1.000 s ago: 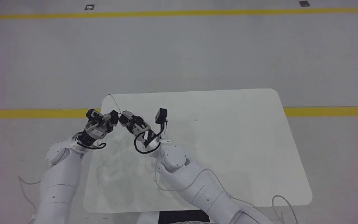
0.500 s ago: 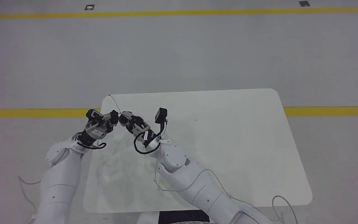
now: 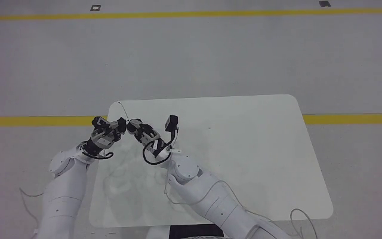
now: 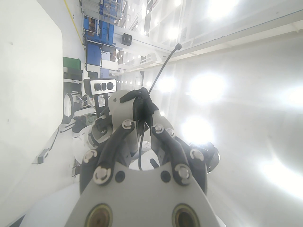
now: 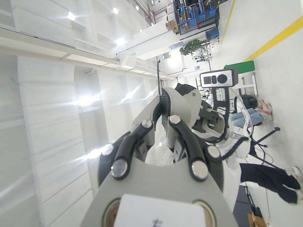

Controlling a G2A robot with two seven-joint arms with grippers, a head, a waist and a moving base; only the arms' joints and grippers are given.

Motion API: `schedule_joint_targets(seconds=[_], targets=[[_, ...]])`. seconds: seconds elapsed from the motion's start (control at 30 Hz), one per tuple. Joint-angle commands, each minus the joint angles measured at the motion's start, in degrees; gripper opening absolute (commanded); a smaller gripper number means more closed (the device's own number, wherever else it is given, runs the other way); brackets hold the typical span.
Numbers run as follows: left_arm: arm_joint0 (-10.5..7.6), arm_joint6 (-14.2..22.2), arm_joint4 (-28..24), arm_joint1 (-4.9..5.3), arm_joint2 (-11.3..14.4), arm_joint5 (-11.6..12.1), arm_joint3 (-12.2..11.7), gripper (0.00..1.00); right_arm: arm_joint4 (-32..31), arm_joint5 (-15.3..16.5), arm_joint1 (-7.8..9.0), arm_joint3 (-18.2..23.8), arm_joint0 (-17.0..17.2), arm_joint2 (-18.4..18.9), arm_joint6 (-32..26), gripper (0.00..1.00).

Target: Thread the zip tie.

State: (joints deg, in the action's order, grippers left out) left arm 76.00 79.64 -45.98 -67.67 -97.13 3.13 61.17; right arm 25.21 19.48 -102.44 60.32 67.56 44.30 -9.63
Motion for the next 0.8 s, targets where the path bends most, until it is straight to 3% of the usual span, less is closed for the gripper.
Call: schedule_joint_targets(seconds=[0.0, 0.7, 0.77], targets=[[0.00, 0.00, 0.00, 0.00, 0.00, 0.00, 0.00, 0.00, -0.13, 0.00, 0.02, 0.01, 0.03, -0.01, 0.06, 0.00], [0.00, 0.00, 0.00, 0.00, 0.00, 0.00, 0.00, 0.00, -0.24, 0.00, 0.07, -0.34, 0.02, -0.32, 0.99, 0.00], [0.00, 0.00, 0.00, 0.00, 0.00, 0.00, 0.00, 0.00, -0.51, 0.00, 0.11, -0.04, 0.13, -0.28, 0.84, 0.15]])
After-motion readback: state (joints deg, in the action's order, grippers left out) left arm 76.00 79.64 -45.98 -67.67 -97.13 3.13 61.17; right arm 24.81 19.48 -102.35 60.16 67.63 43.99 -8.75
